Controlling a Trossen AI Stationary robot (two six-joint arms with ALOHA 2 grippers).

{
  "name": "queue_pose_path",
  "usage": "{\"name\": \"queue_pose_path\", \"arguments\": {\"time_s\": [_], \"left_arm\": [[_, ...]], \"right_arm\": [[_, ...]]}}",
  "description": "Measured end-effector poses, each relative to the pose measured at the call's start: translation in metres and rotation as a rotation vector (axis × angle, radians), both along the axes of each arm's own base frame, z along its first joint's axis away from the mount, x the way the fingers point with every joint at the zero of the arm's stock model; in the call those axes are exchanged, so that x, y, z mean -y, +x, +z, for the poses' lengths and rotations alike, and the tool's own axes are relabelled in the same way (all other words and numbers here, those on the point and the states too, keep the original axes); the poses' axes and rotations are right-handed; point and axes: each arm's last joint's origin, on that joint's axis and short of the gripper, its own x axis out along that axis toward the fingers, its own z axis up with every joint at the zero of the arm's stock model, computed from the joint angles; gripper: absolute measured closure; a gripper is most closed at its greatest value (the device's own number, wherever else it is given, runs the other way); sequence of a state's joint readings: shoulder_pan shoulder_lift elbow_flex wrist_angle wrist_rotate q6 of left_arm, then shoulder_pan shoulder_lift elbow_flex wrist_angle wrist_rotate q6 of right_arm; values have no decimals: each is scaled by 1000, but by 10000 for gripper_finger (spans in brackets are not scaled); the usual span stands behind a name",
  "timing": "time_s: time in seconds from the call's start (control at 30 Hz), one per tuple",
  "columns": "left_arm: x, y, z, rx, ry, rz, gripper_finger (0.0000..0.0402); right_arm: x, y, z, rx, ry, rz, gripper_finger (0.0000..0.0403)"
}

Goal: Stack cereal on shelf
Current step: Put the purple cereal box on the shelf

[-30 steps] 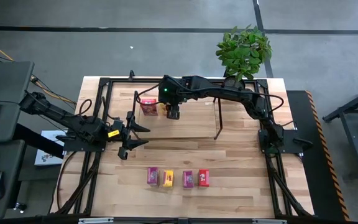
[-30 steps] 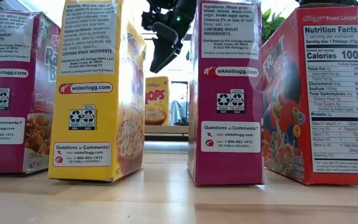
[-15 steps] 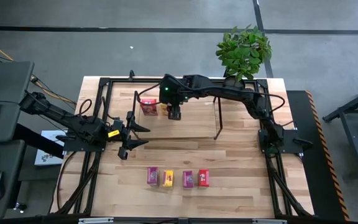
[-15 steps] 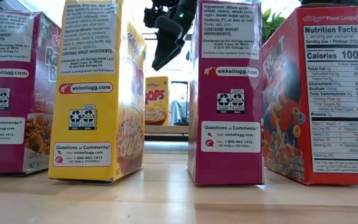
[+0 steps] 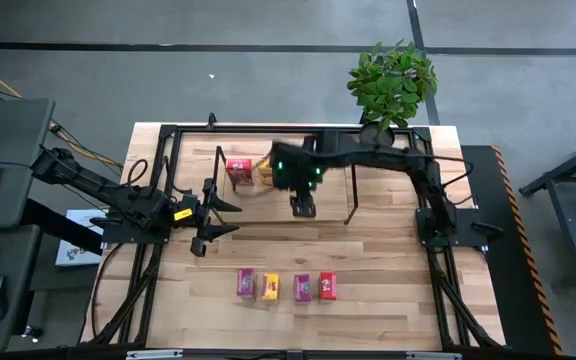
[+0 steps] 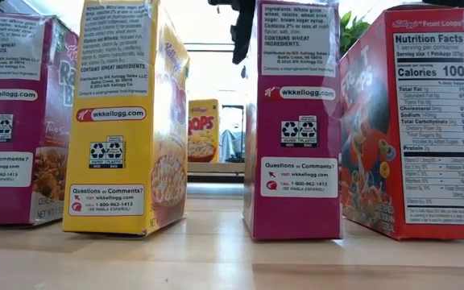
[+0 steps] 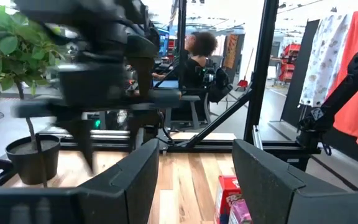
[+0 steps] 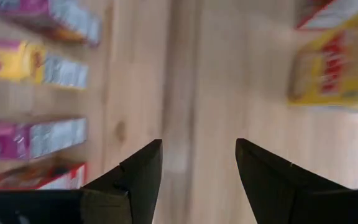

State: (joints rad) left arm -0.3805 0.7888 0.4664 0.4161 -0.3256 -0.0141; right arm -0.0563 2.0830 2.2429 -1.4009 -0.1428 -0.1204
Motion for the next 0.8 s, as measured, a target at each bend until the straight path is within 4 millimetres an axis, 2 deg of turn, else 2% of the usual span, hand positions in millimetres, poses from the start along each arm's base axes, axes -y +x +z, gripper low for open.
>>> {"name": "queue_pose_path", "arguments": {"time_s": [0.2,0.37,0.6,0.8], "left_arm": [[0,0,0,-1,0,0,206],[0,0,0,-1,0,0,206],[0,0,0,-1,-10,-1,206],[0,0,0,-2,-27,-2,206]], "right_arm": [[-60,-10,-2,-84,-106,54,208],[-101,-34,12,-98,-248,3,208],[-159,-79,47,115,-387,-162,208],[-207,-110,57,301,-481,-212,208]]}}
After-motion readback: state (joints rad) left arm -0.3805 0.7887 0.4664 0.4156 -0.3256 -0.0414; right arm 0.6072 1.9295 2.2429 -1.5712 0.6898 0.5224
